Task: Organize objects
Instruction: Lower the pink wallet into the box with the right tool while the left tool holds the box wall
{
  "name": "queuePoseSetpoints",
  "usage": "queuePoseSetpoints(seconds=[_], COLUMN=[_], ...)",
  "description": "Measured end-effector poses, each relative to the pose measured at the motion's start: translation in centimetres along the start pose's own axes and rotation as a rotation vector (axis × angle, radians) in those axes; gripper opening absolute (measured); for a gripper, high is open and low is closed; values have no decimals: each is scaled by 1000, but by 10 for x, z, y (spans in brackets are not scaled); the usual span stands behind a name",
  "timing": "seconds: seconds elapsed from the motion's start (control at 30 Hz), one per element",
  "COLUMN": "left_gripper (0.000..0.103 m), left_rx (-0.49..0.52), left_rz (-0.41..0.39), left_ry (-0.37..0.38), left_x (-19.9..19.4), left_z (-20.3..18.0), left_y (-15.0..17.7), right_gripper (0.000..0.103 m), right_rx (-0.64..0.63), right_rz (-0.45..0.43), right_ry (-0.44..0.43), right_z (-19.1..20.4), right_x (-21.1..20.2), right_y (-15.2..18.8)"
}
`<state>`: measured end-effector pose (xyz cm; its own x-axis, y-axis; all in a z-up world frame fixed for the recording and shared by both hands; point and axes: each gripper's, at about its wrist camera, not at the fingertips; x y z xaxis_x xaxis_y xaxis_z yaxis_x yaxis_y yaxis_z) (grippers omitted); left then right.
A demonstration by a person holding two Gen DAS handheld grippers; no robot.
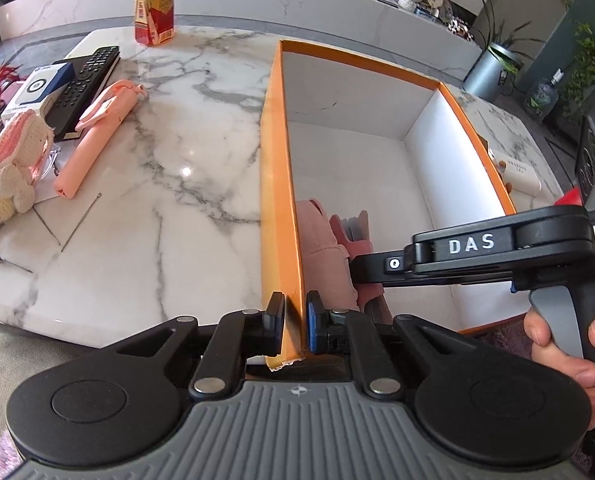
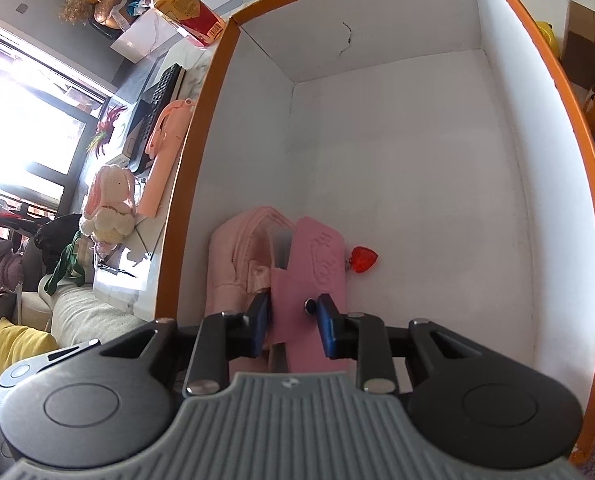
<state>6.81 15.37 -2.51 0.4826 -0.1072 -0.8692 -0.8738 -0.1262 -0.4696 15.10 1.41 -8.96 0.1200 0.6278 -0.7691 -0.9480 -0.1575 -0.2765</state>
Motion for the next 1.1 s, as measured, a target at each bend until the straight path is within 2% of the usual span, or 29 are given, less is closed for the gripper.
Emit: queuePoseSetpoints(seconds=[0.1,0.37,0.4,0.43,0.5,0.63,0.73,0.93,1.1], left_gripper=[19,24,24,24,24,24,24,24,24], left_rx=[-28,-56,-56,-55,-48,-48,-58,-58,-57], left_rz=[-15,-71,-71,-71,-68,-53,-43,-35,-40], left_ry=[-6,-7,-6,-5,-4,0,-4,7,26], left_x=[-4,-19,-19,-19,-18,-12,-7,-5,-5], left_z=[2,2,1,0,-2,-3,-1,1,1], left_y=[0,-3,-3,-3,-3,-1,0,2,2], right_gripper=[37,38,37,29,23,28,27,24,26], right_rx=[-14,-14,-9,-4,-7,-31,-35,-275,-265], right_rz=[-20,-43,-42,-41,-32,-2,-3,-17,2], right_ry=[-3,-18,-31,-40,-51,-20,-26,144,106], right_z=[1,-6,-7,-8,-7,-4,-5,31,30], right_x=[-5,-11,-11,-11,-9,3,6,9,18], right_y=[0,-2,-2,-2,-2,2,4,15,12])
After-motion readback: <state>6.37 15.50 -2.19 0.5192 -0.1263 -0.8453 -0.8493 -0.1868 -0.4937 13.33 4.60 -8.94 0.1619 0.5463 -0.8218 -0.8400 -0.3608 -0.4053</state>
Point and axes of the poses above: each gripper's, at about its wrist camera, not at the fingertips, and x roughly the way its jaws point, z to its left, y to its underside, and after that the axes turned 5 degrees about -y, right-handed
